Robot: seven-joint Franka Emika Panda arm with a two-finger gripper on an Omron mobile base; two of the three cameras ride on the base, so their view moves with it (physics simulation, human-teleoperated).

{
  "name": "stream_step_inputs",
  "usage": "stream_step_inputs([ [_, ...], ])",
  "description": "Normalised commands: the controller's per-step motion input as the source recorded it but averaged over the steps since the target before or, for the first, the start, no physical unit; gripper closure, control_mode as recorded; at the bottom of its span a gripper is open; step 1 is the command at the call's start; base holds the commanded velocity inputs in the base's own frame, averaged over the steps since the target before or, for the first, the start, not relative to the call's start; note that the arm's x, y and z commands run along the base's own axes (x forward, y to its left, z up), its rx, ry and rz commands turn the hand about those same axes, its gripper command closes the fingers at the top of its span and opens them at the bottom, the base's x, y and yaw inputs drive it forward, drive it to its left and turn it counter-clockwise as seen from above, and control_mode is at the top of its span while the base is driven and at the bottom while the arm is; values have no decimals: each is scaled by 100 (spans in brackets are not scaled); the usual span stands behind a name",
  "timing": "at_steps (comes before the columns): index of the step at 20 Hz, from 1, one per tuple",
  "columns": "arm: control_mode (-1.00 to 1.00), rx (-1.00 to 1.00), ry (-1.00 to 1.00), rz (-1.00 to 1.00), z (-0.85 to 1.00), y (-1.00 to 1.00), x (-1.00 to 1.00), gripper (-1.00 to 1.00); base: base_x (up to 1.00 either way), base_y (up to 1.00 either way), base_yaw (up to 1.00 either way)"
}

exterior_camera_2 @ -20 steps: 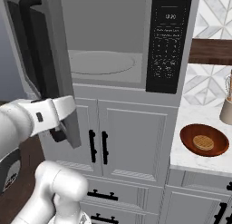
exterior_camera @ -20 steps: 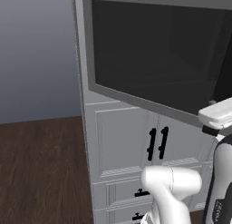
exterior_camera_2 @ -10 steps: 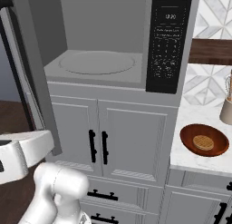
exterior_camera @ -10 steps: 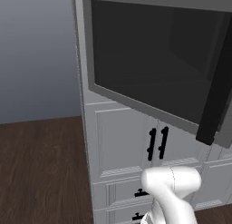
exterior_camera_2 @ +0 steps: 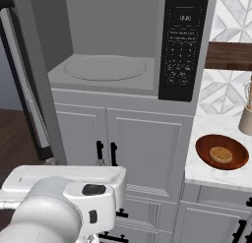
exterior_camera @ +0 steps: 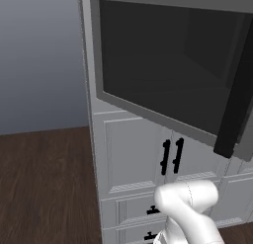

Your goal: Open the microwave, place the bowl with waffle inside the microwave, then close the microwave door and turn it on.

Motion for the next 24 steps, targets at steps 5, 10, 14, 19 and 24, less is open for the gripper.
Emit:
stream_step_inputs([
  [5,-100,25,-1,28,-30,-17,79,-100,0,0,0],
  [10,-100,33,1,39,-41,0,84,-100,0,0,0],
  [14,-100,42,8,36,-31,1,50,-100,0,0,0],
  [19,-100,47,24,19,-4,0,53,-100,0,0,0],
  [24,-100,32,37,0,-8,0,74,-100,0,0,0],
])
